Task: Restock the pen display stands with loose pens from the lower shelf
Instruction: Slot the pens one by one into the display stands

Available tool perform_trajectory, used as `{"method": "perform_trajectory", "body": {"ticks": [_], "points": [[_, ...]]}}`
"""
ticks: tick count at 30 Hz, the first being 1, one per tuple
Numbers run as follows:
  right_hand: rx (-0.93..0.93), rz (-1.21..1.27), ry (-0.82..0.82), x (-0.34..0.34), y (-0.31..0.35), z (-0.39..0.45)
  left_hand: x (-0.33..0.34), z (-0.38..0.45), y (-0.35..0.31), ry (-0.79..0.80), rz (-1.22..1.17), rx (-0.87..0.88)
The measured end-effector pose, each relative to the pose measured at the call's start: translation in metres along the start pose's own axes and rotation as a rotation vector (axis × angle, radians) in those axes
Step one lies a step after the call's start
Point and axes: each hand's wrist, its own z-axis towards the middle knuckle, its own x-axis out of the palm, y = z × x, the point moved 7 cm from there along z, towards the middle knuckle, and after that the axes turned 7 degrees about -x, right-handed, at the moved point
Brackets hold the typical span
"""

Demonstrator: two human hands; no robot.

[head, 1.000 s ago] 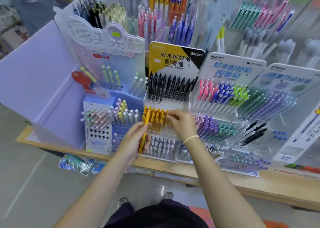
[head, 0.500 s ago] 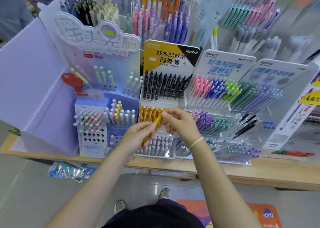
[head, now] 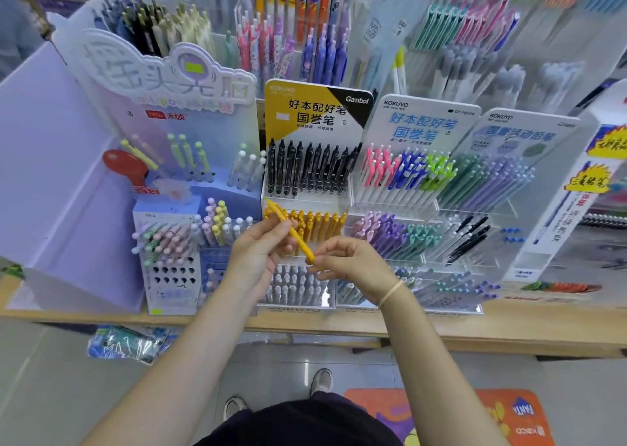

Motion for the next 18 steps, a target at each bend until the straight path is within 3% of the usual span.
{"method": "perform_trajectory", "body": {"ticks": [4,9,12,15,18], "points": [[-0.143,-0.035,-0.136,-0.014,0.019,0.000,0.006,-0.005,0.004,-0.006,0.469,-0.011],[-0.241,-0.020,-0.139,-0.015,0.038,0.004,0.018,-0.009,0.009,0.087,0.713,-0.009],[-0.291,-0.050,-0.208,-0.020,0.042,0.003,0.019,-0.006,-0.003,0.048,0.879,0.191],[-0.345,-0.089,-0.374,-0.035,0.046,0.000,0.011,-0.004,-0.014,-0.063,1.344,0.520],[-0.382,-0.176,-0.459,-0.041,0.047,0.003,-0.004,0.008,0.004,-0.025,1.769,0.556]]}}
